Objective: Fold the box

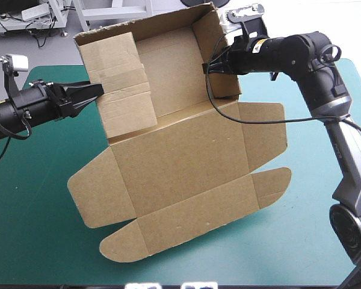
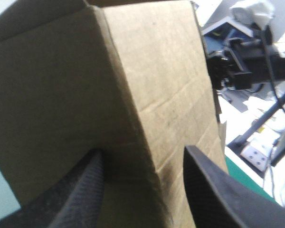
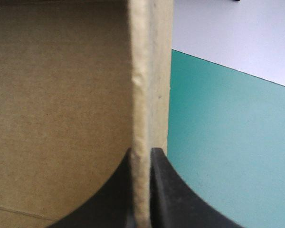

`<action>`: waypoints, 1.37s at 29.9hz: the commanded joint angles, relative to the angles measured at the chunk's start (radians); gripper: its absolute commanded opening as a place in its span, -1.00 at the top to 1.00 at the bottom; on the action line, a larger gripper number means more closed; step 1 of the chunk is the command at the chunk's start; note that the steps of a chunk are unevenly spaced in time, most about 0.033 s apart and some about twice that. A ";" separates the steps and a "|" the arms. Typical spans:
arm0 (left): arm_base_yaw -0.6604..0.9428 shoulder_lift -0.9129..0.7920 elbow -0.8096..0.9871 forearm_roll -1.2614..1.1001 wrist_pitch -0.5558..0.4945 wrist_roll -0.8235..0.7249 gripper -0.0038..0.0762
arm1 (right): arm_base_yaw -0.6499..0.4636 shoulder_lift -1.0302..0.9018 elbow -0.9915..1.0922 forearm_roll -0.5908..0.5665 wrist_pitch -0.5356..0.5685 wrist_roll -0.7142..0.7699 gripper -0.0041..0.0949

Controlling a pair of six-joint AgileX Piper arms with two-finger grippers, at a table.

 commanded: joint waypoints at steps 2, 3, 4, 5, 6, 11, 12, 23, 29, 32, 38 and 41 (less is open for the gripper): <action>-0.003 -0.023 -0.045 0.063 -0.094 -0.070 -0.03 | 0.046 -0.047 -0.029 0.040 -0.099 0.026 0.91; -0.003 -0.023 -0.045 0.085 -0.107 -0.087 -0.03 | 0.049 -0.047 -0.029 0.042 -0.101 0.030 0.91; -0.003 -0.023 -0.045 0.111 -0.120 -0.095 -0.03 | 0.052 -0.047 -0.029 0.042 -0.101 0.037 0.91; -0.003 -0.023 -0.045 0.147 -0.144 -0.102 -0.03 | 0.055 -0.047 -0.029 0.040 -0.101 0.045 0.91; -0.003 -0.023 -0.045 0.173 -0.164 -0.108 -0.03 | 0.056 -0.047 -0.029 0.042 -0.101 0.045 0.91; -0.003 -0.021 -0.045 0.292 -0.267 -0.166 -0.03 | 0.056 -0.047 -0.029 0.052 -0.088 0.049 0.91; -0.003 -0.019 -0.045 0.293 -0.271 -0.173 -0.03 | 0.056 -0.047 -0.029 0.059 -0.087 0.049 0.91; -0.003 0.035 -0.045 0.264 -0.292 -0.176 0.51 | 0.111 -0.047 -0.029 0.098 -0.109 0.048 0.91; -0.003 0.036 -0.073 0.290 -0.243 -0.124 0.93 | 0.146 -0.047 -0.029 -0.016 -0.065 0.141 0.91; -0.014 0.039 -0.126 0.315 -0.204 -0.156 0.93 | 0.146 -0.045 -0.029 -0.080 0.009 0.188 0.91; -0.200 0.131 -0.313 0.710 -0.104 -0.371 0.93 | 0.146 -0.036 -0.024 -0.246 0.156 0.250 0.91; -0.310 0.191 -0.363 0.876 -0.088 -0.468 0.93 | 0.146 -0.036 0.028 -0.248 0.176 0.250 0.91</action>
